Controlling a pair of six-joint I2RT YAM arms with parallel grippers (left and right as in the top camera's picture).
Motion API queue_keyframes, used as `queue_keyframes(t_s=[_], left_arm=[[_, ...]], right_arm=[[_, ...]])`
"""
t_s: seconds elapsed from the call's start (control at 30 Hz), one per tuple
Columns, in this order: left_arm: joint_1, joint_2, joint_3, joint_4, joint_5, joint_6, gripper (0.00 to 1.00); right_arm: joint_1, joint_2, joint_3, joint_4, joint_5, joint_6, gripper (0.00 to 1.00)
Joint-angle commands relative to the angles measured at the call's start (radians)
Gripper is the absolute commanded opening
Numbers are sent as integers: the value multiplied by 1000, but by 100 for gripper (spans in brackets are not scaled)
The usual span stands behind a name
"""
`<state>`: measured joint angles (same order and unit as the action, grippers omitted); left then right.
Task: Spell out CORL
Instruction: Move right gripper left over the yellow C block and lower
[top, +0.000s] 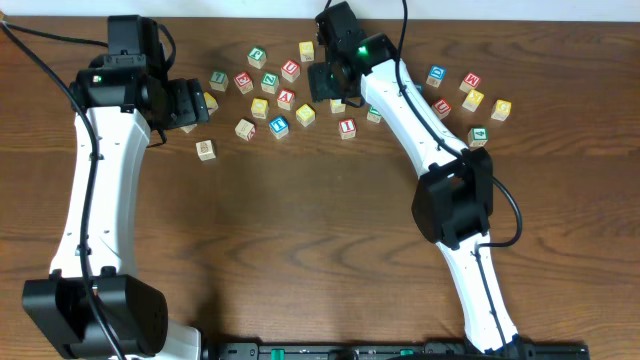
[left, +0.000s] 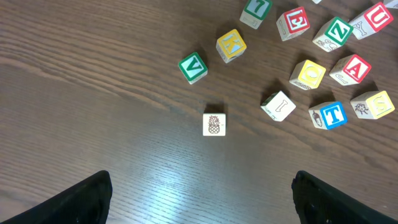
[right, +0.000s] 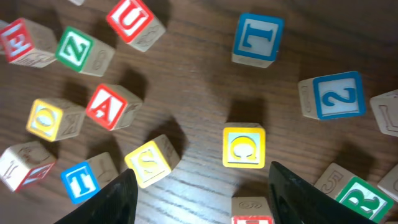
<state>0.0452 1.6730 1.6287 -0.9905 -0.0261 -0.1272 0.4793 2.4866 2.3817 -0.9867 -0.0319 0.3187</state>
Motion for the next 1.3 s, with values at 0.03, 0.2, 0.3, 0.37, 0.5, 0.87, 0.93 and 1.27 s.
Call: queue_keyframes(t_s=[0.03,0.2,0.3,0.37,0.5,0.87,0.93,1.27], left_arm=[[3,-6,11,-4,-8,-2,91],[3,-6,11,-3,-8,-2,91],[3,-6,11,-3,-8,-2,91],[3,-6,11,-3,-8,-2,91],[3,-6,11,-3,-8,-2,91],[3,-6,11,-3,-8,-2,91],[3,-6,11,-3,-8,-2,91],[3,-6,11,-3,-8,-2,91]], right_arm=[[7,22,7,4,64,18,63],[6,23,-10,11,68,18,63],[6,24,-15,18,68,18,64],[6,24,-17,24,67,18,64],[6,27,-23,34,68,18,65],[6,80,-24,42,67,23,65],[6,88,-24,42,67,26,64],[4,131,-24,83,69,26,55]])
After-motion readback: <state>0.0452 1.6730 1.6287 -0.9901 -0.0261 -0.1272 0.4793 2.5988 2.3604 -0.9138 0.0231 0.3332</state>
